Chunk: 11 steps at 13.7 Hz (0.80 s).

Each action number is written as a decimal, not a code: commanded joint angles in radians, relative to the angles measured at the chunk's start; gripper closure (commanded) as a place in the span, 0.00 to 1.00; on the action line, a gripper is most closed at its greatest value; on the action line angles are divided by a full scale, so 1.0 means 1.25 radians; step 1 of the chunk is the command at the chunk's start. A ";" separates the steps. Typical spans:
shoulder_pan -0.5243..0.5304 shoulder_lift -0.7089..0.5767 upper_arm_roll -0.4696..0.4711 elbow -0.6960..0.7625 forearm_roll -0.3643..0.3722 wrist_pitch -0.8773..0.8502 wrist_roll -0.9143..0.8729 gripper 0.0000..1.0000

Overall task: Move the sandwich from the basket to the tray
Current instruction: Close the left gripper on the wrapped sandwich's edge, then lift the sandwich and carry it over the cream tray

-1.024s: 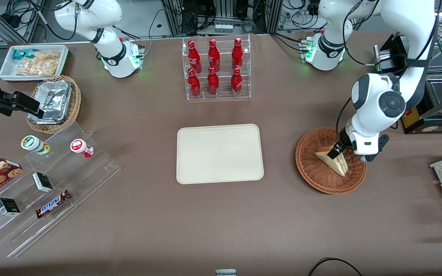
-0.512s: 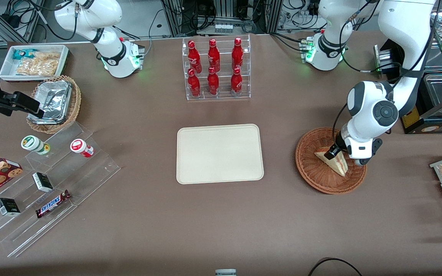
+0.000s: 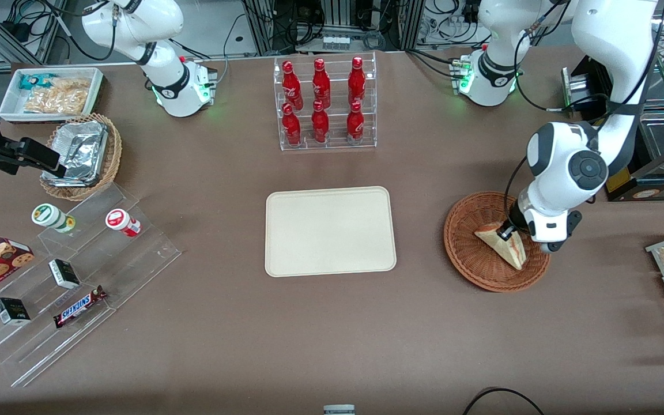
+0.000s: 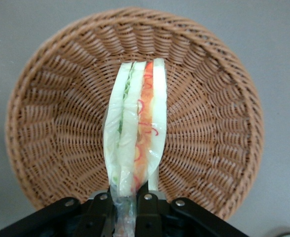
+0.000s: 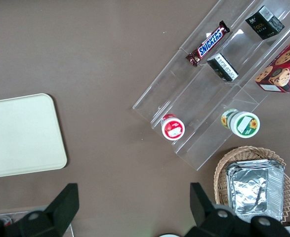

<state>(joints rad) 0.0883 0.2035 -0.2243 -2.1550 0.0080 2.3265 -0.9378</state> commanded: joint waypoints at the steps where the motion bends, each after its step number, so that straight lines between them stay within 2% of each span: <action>1: -0.001 -0.045 -0.005 0.124 0.011 -0.202 -0.001 0.96; 3: -0.014 -0.043 -0.011 0.235 0.017 -0.325 0.000 0.96; 5: -0.073 -0.023 -0.013 0.338 0.017 -0.409 -0.002 0.96; 9: -0.240 0.025 -0.013 0.411 0.017 -0.433 -0.013 0.95; 11: -0.318 0.080 -0.013 0.454 0.017 -0.433 -0.013 0.95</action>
<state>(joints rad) -0.2328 0.2159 -0.2475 -1.6762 0.0111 1.8073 -0.9457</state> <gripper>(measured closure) 0.872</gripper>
